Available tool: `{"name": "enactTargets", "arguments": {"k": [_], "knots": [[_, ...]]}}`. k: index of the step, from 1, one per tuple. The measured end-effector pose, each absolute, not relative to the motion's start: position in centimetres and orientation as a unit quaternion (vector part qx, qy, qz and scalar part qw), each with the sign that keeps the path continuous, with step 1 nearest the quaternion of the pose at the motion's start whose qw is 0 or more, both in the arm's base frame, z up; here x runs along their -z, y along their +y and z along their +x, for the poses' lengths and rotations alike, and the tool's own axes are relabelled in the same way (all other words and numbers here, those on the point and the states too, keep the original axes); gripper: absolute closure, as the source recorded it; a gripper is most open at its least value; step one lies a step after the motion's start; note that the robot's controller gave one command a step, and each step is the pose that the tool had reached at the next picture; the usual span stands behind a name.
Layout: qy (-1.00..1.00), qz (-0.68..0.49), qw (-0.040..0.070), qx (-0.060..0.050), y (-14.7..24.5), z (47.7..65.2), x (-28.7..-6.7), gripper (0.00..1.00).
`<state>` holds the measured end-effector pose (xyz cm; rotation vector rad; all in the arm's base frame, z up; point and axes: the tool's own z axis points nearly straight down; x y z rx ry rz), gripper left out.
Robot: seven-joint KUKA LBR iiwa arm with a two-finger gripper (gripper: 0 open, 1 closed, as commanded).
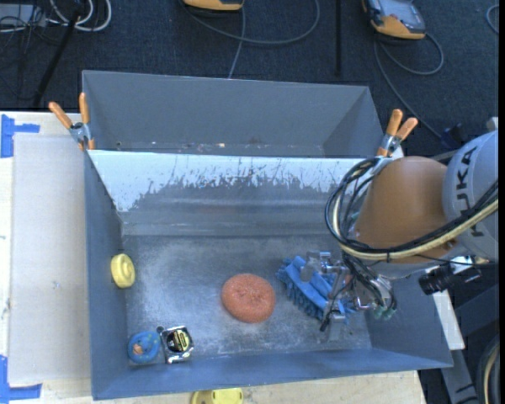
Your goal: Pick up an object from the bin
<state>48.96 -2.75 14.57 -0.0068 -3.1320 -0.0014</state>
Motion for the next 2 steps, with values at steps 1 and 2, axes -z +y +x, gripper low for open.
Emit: {"name": "enactTargets", "arguments": {"k": [1,2], "knots": [[-1.000,-0.002,0.001,0.000,-2.8,49.2,-15.0,0.00],[-0.998,-0.059,0.001,0.000,-4.9,49.6,-9.8,1.00]]}}
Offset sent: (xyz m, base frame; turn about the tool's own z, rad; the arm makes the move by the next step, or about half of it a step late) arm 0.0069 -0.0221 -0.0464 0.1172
